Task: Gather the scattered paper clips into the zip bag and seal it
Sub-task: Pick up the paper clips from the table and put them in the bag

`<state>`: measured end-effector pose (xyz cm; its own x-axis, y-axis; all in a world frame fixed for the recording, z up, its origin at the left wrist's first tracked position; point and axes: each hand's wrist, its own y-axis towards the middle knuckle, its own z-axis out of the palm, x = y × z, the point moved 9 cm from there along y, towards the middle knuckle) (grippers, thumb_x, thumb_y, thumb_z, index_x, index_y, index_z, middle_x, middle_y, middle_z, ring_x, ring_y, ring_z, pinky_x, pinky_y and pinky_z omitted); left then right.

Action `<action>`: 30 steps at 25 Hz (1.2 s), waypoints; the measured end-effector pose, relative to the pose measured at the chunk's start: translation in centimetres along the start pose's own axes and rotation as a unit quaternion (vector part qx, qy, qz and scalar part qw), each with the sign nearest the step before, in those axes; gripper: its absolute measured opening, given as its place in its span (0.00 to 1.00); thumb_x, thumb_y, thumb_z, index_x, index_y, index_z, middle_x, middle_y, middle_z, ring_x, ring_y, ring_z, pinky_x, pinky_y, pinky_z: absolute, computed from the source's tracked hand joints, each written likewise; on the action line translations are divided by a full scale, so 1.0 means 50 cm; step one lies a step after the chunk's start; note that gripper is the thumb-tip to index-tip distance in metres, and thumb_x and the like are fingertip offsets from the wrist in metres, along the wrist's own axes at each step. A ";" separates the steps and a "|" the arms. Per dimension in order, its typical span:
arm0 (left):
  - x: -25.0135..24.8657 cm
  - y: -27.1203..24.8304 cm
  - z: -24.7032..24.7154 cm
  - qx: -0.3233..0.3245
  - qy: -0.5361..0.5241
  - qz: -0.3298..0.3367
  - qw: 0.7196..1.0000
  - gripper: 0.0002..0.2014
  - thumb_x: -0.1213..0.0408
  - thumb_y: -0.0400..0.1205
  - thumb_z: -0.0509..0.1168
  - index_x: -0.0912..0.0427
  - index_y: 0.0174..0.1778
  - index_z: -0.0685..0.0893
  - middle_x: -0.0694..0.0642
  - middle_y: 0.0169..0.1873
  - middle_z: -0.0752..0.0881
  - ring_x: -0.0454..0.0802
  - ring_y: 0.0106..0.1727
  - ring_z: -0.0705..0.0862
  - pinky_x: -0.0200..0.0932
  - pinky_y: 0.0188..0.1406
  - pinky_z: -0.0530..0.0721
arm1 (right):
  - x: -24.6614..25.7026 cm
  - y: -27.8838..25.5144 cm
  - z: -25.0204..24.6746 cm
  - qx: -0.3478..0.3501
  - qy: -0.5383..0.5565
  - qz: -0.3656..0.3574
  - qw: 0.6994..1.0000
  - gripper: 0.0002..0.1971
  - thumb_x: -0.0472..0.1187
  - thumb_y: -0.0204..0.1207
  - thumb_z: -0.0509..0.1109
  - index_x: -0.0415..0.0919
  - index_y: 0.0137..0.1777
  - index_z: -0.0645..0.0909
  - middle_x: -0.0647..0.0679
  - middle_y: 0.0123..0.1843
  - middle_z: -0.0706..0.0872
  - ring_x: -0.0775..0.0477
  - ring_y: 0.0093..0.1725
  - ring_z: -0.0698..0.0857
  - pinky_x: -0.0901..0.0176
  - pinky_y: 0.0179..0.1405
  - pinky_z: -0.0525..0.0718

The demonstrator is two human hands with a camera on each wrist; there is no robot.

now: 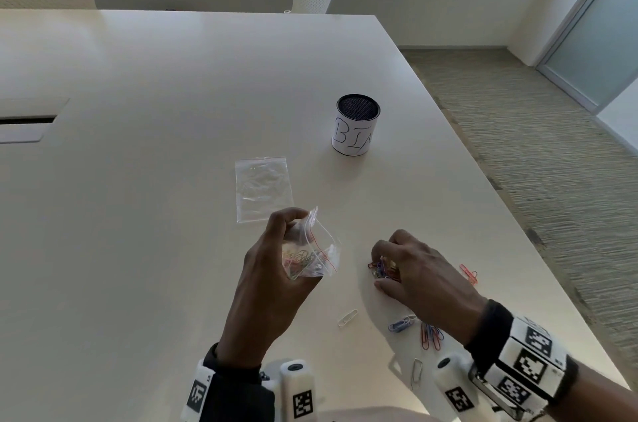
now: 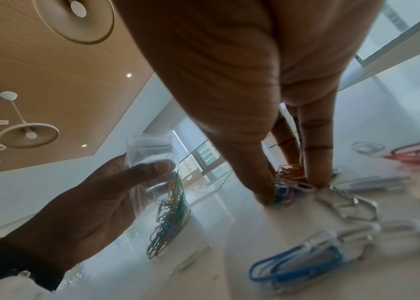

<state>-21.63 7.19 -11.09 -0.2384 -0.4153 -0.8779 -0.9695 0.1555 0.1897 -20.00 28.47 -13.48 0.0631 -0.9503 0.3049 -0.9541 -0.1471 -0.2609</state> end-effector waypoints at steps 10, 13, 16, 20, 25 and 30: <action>0.001 -0.004 -0.002 0.001 -0.015 0.002 1.000 0.32 0.63 0.73 0.83 0.40 0.69 0.77 0.41 0.51 0.89 0.40 0.54 0.88 0.23 0.46 0.82 | -0.010 0.017 -0.026 -0.027 -0.012 -0.023 0.999 0.04 0.35 0.81 0.73 0.42 0.45 0.88 0.51 0.45 0.86 0.51 0.41 0.85 0.69 0.37 0.74; 0.002 -0.006 -0.003 -0.002 -0.015 0.003 1.000 0.32 0.64 0.73 0.83 0.41 0.69 0.77 0.42 0.51 0.89 0.41 0.54 0.88 0.22 0.46 0.81 | -0.041 0.024 -0.041 -0.023 0.060 -0.006 0.998 0.04 0.36 0.75 0.80 0.44 0.40 0.89 0.54 0.37 0.89 0.52 0.36 0.88 0.70 0.33 0.81; 0.002 -0.005 -0.002 0.000 -0.012 0.004 1.000 0.32 0.64 0.73 0.83 0.39 0.69 0.77 0.43 0.51 0.89 0.41 0.52 0.88 0.23 0.45 0.82 | -0.065 0.024 -0.057 -0.016 0.223 0.026 0.974 0.04 0.33 0.74 0.83 0.41 0.43 0.92 0.45 0.37 0.95 0.47 0.38 0.94 0.59 0.42 0.94; -0.001 -0.005 -0.001 0.003 -0.006 0.007 1.000 0.32 0.63 0.73 0.83 0.39 0.69 0.76 0.42 0.52 0.89 0.41 0.51 0.88 0.25 0.45 0.83 | -0.048 0.016 -0.088 0.008 0.425 0.028 0.905 0.05 0.29 0.74 0.82 0.29 0.48 0.92 0.31 0.42 0.95 0.40 0.40 0.93 0.59 0.44 0.92; -0.007 -0.003 0.001 0.005 -0.008 0.017 1.000 0.31 0.62 0.73 0.82 0.39 0.68 0.76 0.40 0.51 0.88 0.39 0.52 0.88 0.24 0.45 0.82 | 0.031 0.016 -0.120 0.033 0.530 -0.023 0.847 0.09 0.25 0.75 0.79 0.22 0.53 0.88 0.30 0.43 0.93 0.41 0.40 0.90 0.57 0.44 0.91; -0.010 -0.006 -0.001 0.007 -0.001 0.028 1.000 0.31 0.60 0.73 0.81 0.39 0.68 0.75 0.38 0.51 0.87 0.38 0.54 0.88 0.24 0.45 0.83 | 0.122 0.024 -0.127 0.069 0.478 -0.053 0.874 0.10 0.29 0.74 0.81 0.24 0.53 0.90 0.28 0.47 0.94 0.40 0.42 0.93 0.55 0.47 0.93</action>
<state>-21.20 7.31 -10.67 -0.2916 -0.4032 -0.8674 -0.9539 0.1901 0.2324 -22.60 24.24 -6.10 -0.1873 -0.2760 0.9427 -0.9092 -0.3145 -0.2727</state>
